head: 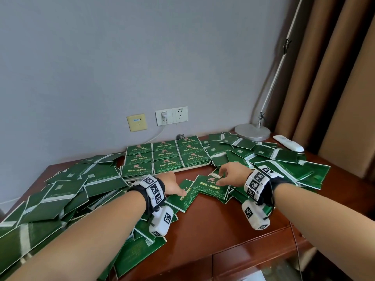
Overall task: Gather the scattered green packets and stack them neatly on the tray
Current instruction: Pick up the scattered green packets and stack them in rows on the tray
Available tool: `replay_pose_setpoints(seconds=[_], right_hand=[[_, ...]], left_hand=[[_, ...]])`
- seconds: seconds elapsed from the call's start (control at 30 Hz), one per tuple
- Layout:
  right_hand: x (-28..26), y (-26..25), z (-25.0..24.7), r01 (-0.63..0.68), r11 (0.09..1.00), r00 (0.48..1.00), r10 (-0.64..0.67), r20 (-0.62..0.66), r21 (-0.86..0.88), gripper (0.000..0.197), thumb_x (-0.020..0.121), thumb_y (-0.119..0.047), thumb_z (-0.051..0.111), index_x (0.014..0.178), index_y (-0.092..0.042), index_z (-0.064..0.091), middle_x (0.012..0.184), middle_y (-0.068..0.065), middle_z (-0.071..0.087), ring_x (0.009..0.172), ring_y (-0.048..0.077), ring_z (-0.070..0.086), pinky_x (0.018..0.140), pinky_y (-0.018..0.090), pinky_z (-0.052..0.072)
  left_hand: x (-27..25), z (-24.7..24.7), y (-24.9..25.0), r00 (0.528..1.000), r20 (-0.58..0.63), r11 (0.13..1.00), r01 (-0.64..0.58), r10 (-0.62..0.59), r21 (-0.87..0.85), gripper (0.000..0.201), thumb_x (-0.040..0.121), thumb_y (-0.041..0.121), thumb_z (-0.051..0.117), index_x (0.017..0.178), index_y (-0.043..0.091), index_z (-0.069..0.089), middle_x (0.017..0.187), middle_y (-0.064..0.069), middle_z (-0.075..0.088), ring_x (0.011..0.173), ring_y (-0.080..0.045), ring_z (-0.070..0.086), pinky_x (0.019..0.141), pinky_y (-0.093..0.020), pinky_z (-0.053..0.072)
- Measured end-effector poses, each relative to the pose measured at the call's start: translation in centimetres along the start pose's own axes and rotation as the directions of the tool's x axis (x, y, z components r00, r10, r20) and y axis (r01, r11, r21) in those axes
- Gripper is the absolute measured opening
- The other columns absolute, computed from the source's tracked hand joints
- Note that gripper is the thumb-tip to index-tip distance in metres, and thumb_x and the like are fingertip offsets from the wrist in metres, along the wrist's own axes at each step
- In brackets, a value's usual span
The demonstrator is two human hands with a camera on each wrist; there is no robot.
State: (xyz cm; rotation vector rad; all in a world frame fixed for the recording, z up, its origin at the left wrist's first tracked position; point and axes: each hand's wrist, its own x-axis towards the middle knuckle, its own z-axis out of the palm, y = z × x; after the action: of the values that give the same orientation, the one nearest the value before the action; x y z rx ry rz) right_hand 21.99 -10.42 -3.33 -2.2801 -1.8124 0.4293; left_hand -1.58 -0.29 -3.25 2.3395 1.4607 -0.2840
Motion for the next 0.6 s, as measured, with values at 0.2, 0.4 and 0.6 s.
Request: replay_pose_setpoints(seconds=[0.2, 0.4, 0.6], right_hand=[[0.2, -0.5, 1.2, -0.032, 0.991, 0.999, 0.031, -0.011, -0.133, 0.064, 0.074, -0.051, 0.075, 0.124, -0.015, 0.057, 0.12, 0.002, 0.063, 0.109, 0.019, 0.059, 0.092, 0.034, 0.05], [0.3, -0.6, 1.1, -0.086, 0.99, 0.996, 0.089, 0.017, -0.115, 0.06, 0.073, -0.045, 0.079, 0.119, -0.011, 0.059, 0.113, 0.003, 0.064, 0.104, 0.02, 0.06, 0.088, 0.032, 0.051], [1.0, -0.4, 0.2, -0.069, 0.993, 0.997, 0.072, -0.026, 0.093, 0.047, 0.074, -0.029, 0.081, 0.112, -0.016, 0.056, 0.109, 0.001, 0.059, 0.093, 0.018, 0.057, 0.078, 0.028, 0.048]], left_hand=[[-0.1, 0.7, 0.6, 0.999, 0.02, 1.0, 0.027, -0.026, -0.006, 0.07, 0.074, 0.052, 0.08, 0.119, 0.002, 0.061, 0.115, -0.008, 0.067, 0.102, -0.023, 0.064, 0.088, -0.035, 0.055], [-0.3, 0.5, 1.0, 1.0, -0.02, 0.999, -0.004, 0.004, -0.037, 0.065, 0.075, 0.041, 0.082, 0.12, 0.0, 0.06, 0.116, -0.01, 0.066, 0.103, -0.025, 0.064, 0.088, -0.035, 0.054], [0.0, -0.7, 1.2, 0.998, -0.054, 0.984, -0.026, 0.017, -0.175, 0.029, 0.076, 0.012, 0.076, 0.078, 0.017, 0.047, 0.084, 0.001, 0.045, 0.07, -0.017, 0.047, 0.062, -0.026, 0.041]])
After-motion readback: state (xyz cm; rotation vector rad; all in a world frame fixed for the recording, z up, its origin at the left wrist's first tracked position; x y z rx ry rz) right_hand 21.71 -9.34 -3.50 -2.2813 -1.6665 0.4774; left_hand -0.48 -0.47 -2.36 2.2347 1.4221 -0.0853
